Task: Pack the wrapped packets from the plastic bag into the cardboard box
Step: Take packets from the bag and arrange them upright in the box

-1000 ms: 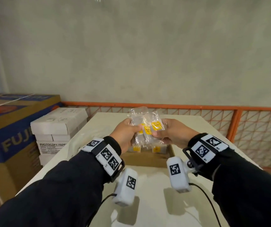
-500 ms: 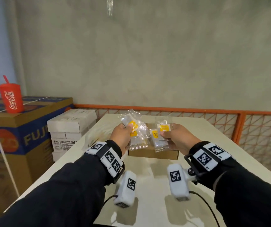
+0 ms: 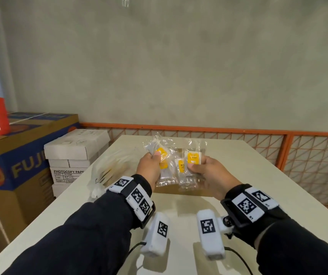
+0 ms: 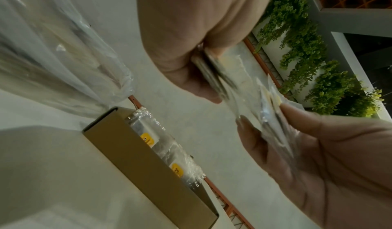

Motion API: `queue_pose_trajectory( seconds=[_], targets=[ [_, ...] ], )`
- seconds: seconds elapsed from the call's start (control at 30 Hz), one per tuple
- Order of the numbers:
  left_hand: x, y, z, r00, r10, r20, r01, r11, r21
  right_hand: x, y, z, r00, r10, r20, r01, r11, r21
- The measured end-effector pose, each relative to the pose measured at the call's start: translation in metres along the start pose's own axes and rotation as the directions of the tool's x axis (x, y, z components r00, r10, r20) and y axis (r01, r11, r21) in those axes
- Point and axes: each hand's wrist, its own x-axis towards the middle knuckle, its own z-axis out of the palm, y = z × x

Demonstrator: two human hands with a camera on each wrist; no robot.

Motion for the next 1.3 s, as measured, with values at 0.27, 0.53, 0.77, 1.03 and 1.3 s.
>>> queue_pose_trajectory(
  seconds=[0.27,0.53,0.77,1.03,1.3],
  targets=[
    [-0.005,0.003,0.015,0.981,-0.047,0.189,0.064,0.994,-0.085,0.017,0.005,0.009,0.996,0.045,0.078,-0.040,0.997,-0.070],
    [0.020,-0.004,0.007,1.000,-0.027,0.004,0.027,0.998,-0.055,0.023,-0.002,-0.012,0.998,-0.015,0.067,0.003,0.984,0.178],
    [0.019,-0.010,0.020,0.999,-0.012,0.040,0.014,0.999,-0.039,0.028,0.003,0.003,0.993,0.067,0.102,-0.063,0.997,-0.047],
    [0.015,-0.007,0.011,0.968,-0.056,0.244,0.097,0.983,-0.158,0.034,0.004,0.000,0.999,0.001,-0.042,-0.006,0.993,-0.121],
    [0.021,-0.009,-0.004,0.977,-0.016,0.215,0.041,0.993,-0.114,0.031,-0.004,-0.004,1.000,-0.005,-0.001,0.005,0.994,-0.113]
  ],
)
